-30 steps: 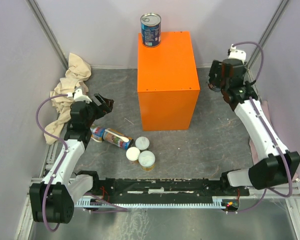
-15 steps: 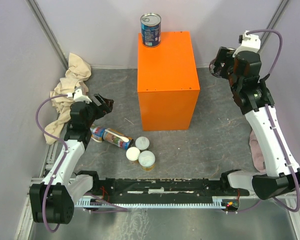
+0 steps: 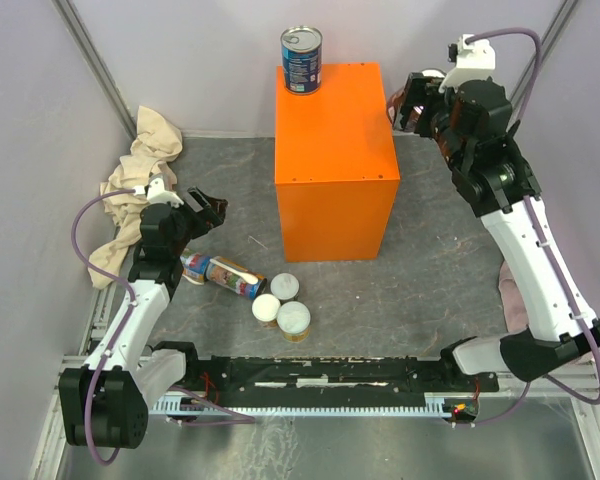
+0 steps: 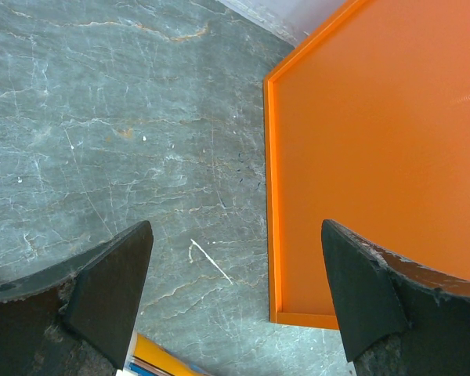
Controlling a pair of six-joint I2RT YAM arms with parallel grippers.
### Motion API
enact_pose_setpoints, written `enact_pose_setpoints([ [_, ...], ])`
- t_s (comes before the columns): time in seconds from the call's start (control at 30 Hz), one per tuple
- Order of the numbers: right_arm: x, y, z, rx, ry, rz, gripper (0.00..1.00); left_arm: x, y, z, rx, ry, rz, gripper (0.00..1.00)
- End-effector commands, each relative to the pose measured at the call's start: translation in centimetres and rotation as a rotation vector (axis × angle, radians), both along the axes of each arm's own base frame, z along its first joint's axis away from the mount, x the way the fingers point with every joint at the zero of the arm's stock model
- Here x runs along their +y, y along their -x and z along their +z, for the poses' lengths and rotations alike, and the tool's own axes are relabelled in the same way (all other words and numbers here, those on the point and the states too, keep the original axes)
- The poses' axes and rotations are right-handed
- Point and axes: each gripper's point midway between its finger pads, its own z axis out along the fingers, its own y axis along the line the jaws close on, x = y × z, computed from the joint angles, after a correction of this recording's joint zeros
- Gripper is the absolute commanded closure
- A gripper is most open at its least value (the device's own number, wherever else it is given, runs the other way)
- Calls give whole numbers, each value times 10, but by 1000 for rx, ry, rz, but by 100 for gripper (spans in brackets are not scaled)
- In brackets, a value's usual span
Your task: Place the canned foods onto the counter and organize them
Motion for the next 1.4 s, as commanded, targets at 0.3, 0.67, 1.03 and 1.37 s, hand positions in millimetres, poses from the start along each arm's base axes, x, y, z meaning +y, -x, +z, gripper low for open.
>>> enact_pose_setpoints([
  [0.3, 50, -3, 90, -200, -40, 140, 99, -3, -3, 24, -75, 58, 1, 6],
  [0.67, 85, -32, 77, -139, 45, 152, 98, -5, -4, 26, -81, 62, -11, 6],
  [1.03, 93, -63, 60, -85, 98, 98, 92, -10, -6, 28, -81, 79, -38, 6],
  [1.37, 97, -70, 58, -123, 62, 85, 67, -12, -6, 27, -77, 80, -49, 6],
])
